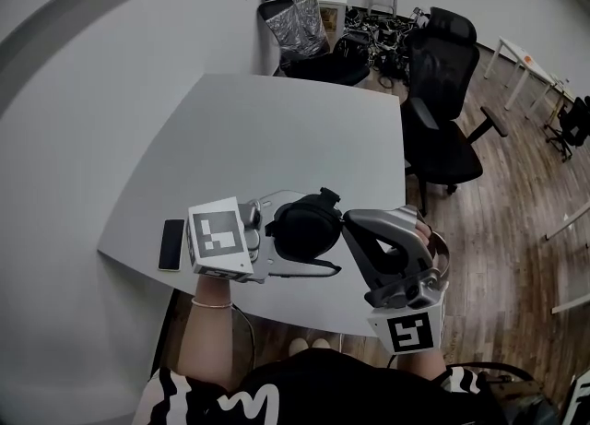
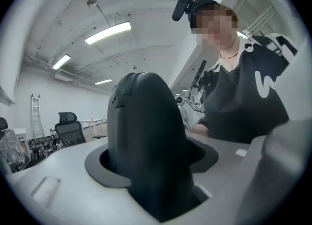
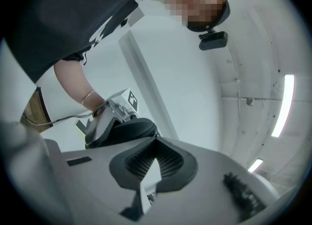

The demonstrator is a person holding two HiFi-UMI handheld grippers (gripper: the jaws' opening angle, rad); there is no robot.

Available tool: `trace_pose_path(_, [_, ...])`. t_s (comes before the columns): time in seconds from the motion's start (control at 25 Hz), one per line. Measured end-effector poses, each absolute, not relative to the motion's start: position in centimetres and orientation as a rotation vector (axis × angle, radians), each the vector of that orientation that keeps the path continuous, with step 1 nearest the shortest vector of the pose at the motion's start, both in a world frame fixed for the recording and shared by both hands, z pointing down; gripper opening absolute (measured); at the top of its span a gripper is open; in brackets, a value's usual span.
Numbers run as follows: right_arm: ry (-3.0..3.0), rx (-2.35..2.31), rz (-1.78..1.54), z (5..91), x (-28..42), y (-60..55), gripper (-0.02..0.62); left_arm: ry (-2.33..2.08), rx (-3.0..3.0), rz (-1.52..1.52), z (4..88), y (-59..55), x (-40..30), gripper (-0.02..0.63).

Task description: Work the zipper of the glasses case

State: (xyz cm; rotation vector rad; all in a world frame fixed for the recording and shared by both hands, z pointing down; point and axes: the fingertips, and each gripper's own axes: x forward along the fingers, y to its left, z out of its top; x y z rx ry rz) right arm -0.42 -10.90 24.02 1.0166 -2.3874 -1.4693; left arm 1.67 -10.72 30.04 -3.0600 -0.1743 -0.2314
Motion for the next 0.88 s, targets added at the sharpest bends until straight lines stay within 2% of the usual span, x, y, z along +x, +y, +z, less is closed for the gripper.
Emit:
trace_pose_path(0.2, [-2.357,1.095,-1.435,25.1,0.1,-12.1,0.004,-0.072,-3.107,-0.288,31.0,-12.0,1.7,0.302])
trace_pose_path(0.48, [-2.407,1.077,-1.379,26.7,0.5,-11.4,0.003,-0.003,-3.138,-0.204,29.6,-12.3,1.6,0.302])
trace_pose_path(0.88, [-2.553,1.100,-1.134,30.5,-0.6,-13.5,0.003,0.209,-3.154,0.120,26.5,-15.7,0.9,0.307])
